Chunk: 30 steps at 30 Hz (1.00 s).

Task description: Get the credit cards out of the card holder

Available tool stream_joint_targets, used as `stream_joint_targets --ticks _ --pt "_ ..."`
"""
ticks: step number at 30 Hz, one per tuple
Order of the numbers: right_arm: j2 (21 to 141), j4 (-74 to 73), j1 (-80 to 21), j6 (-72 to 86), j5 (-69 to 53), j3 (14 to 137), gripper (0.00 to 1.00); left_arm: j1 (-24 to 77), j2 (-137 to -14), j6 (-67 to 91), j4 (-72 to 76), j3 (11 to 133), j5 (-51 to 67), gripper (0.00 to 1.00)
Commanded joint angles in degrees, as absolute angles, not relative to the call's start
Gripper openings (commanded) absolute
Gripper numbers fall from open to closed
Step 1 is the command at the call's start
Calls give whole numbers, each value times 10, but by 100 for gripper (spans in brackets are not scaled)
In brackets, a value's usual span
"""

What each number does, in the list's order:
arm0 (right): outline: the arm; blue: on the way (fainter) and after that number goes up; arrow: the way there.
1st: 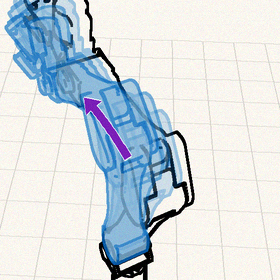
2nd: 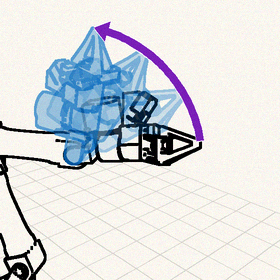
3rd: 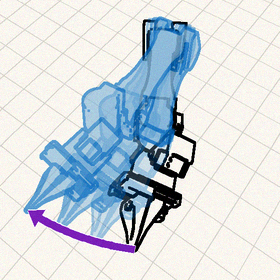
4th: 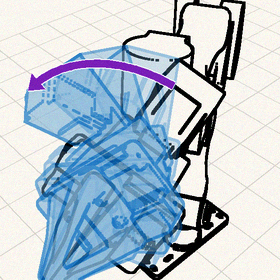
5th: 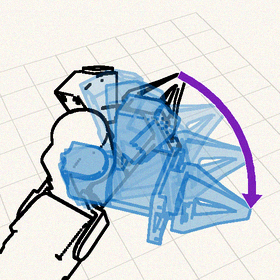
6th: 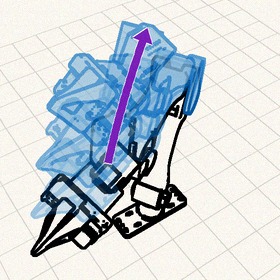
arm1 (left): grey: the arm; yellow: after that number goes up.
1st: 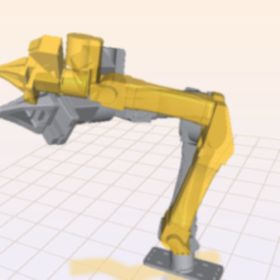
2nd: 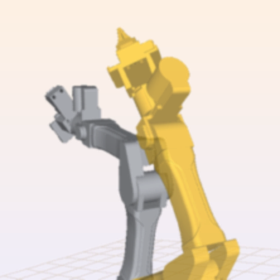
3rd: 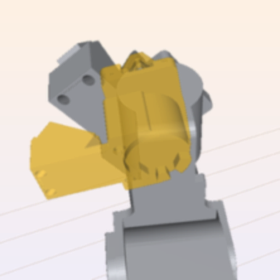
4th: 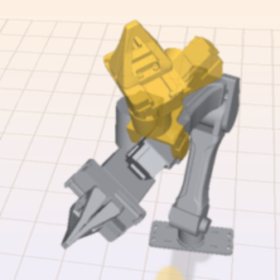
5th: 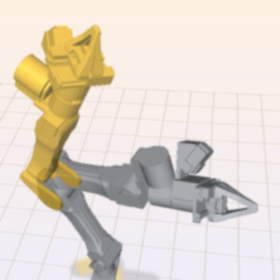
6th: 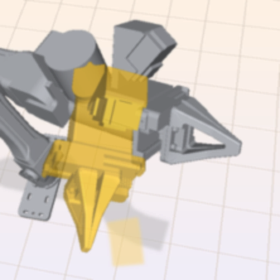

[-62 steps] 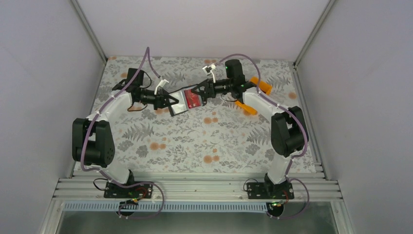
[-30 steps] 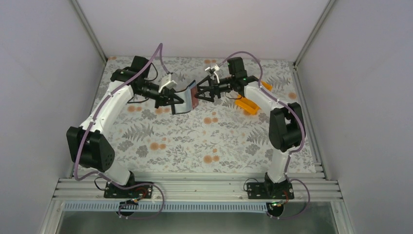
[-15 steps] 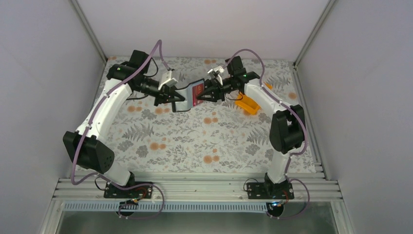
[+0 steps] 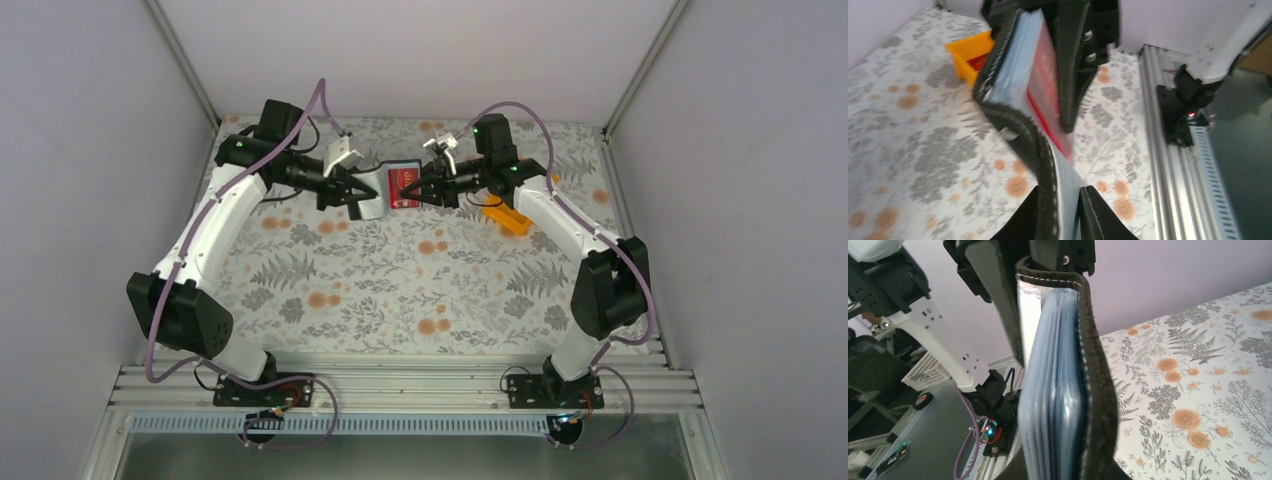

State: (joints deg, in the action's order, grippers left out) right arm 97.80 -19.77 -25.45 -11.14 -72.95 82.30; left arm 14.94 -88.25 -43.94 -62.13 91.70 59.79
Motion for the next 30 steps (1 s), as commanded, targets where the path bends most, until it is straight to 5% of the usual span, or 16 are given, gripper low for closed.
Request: stream_joint_targets --ticks 1,5,9,19,24,30 --pt "957 -143 -269 -36 -691 823 4 113 -870 -357 -531 898 494 25" --pt "963 -142 -265 61 -568 840 4 69 -871 -283 -472 901 395 55" --pt "999 -206 -261 155 -415 878 4 14 -857 -245 -425 915 393 66" --pt "1007 -240 -297 201 -265 906 4 131 -862 -291 -515 950 493 54" --pt "1002 -228 -311 180 -306 914 4 144 -897 -210 -443 893 581 42" --pt "985 -194 -313 166 -367 897 4 142 -921 -145 -357 855 568 42"
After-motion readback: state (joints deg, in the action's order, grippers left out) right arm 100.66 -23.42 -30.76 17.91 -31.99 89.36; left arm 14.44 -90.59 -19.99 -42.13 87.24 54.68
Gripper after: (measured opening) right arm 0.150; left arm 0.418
